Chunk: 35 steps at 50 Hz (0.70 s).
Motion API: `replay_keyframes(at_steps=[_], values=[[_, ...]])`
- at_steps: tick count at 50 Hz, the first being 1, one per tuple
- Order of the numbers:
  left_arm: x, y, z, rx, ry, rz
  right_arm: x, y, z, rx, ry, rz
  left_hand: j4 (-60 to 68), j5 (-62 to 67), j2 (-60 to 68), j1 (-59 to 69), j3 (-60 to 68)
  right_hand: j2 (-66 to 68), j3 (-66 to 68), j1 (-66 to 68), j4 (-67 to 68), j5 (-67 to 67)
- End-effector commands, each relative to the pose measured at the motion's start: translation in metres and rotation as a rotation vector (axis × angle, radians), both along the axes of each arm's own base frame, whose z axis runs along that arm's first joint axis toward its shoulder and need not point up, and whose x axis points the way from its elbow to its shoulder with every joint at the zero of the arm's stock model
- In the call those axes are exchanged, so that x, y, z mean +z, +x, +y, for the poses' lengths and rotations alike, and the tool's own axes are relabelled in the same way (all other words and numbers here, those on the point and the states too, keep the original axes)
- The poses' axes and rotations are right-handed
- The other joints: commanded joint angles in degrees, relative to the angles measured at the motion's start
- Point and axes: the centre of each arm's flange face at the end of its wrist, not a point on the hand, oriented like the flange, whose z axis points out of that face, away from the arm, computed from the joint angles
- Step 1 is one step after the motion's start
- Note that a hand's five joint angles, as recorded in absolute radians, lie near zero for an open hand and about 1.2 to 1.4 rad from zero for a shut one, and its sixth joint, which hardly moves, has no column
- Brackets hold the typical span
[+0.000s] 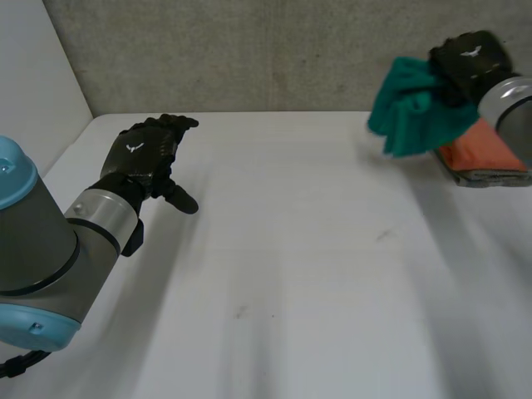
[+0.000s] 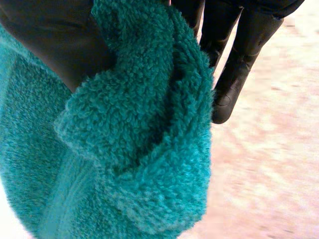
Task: Fold the laundry.
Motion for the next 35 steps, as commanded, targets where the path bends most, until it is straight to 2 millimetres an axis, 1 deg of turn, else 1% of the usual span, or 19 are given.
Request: replay_keyframes(at_steps=[1, 6, 10, 14, 17, 19, 21, 22, 23, 25, 26, 29, 30, 32, 33, 35], values=[[0.0, 0.0, 0.0, -0.001, -0.001, 0.001, -0.015, 0.027, 0.03, 0.066, 0.131, 0.075, -1.2, 0.3, -1.4, -1.2, -1.5, 12.9, 12.0, 27.7, 11.7, 14.3], [0.0, 0.0, 0.001, -0.001, 0.0, 0.0, -0.02, 0.027, 0.033, 0.055, 0.177, 0.107, -1.2, 0.4, -1.3, -1.2, -1.5, 12.9, 12.0, 27.7, 11.7, 14.3], [0.0, 0.0, 0.001, -0.003, 0.0, 0.0, -0.034, 0.026, 0.03, 0.051, 0.217, 0.114, -1.2, 0.4, -1.3, -1.2, -1.4, 12.9, 12.0, 27.7, 11.7, 14.3], [0.0, 0.0, 0.001, -0.003, 0.0, 0.0, -0.048, 0.026, 0.024, 0.035, 0.236, 0.12, -1.2, 0.4, -1.3, -1.2, -1.4, 12.9, 12.0, 27.7, 11.7, 14.3], [0.0, 0.0, 0.001, -0.003, 0.0, 0.0, -0.05, 0.025, 0.015, 0.018, 0.212, 0.118, -1.2, 0.4, -1.3, -1.2, -1.4, 12.9, 12.0, 27.7, 11.7, 14.3], [0.0, 0.0, 0.001, -0.003, 0.0, 0.0, -0.047, 0.025, 0.002, -0.003, 0.157, 0.106, -1.2, 0.4, -1.3, -1.2, -1.4, 12.9, 12.0, 27.7, 11.7, 14.3], [0.0, 0.0, 0.001, -0.003, 0.0, 0.0, -0.037, 0.024, -0.01, -0.023, 0.079, 0.09, -1.2, 0.4, -1.3, -1.2, -1.4, 12.9, 12.0, 27.7, 11.7, 14.3], [0.0, 0.0, 0.0, 0.0, 0.002, -0.001, -0.024, 0.024, -0.023, -0.042, -0.028, 0.067, -1.2, 0.4, -1.3, -1.2, -1.4, 12.9, 12.0, 27.7, 11.7, 14.3], [0.0, 0.0, 0.0, -0.001, 0.002, -0.001, -0.017, 0.022, -0.031, -0.053, -0.087, 0.051, -1.2, 0.4, -1.3, -1.2, -1.4, 12.9, 12.0, 27.7, 11.7, 14.3], [0.0, 0.0, 0.0, -0.001, 0.0, 0.0, 0.0, 0.016, -0.045, -0.076, -0.22, 0.013, -1.2, 0.4, -1.3, -1.2, -1.4, 12.9, 12.0, 27.7, 11.7, 14.3], [0.0, 0.0, 0.0, -0.001, 0.0, 0.0, 0.017, 0.004, -0.06, -0.106, -0.362, -0.016, -1.2, 0.4, -1.3, -1.2, -1.4, 12.9, 12.0, 27.7, 11.7, 14.3], [0.0, 0.0, 0.0, -0.001, 0.002, -0.001, 0.032, -0.016, -0.075, -0.154, -0.504, -0.046, -1.2, 0.4, -1.3, -1.2, -1.4, 12.9, 12.0, 27.7, 11.7, 14.3], [0.0, 0.0, 0.0, -0.001, 0.002, -0.001, 0.033, -0.026, -0.082, -0.164, -0.545, -0.051, -1.2, 0.4, -1.3, -1.2, -1.4, 12.9, 12.0, 27.7, 11.7, 14.3], [0.0, 0.0, 0.0, 0.0, 0.002, -0.001, 0.026, -0.037, -0.089, -0.178, -0.548, -0.053, -1.2, 0.4, -1.3, -1.2, -1.4, 12.9, 12.0, 27.7, 11.7, 14.3], [-0.001, 0.0, 0.0, 0.0, 0.003, -0.001, 0.014, -0.046, -0.094, -0.188, -0.52, -0.049, -1.2, 0.4, -1.3, -1.2, -1.4, 12.9, 12.0, 27.7, 11.7, 14.3], [-0.001, 0.0, 0.001, 0.0, 0.003, -0.001, -0.001, -0.057, -0.099, -0.192, -0.474, -0.046, -1.2, 0.4, -1.3, -1.2, -1.5, 12.9, 12.0, 27.7, 11.7, 14.3]])
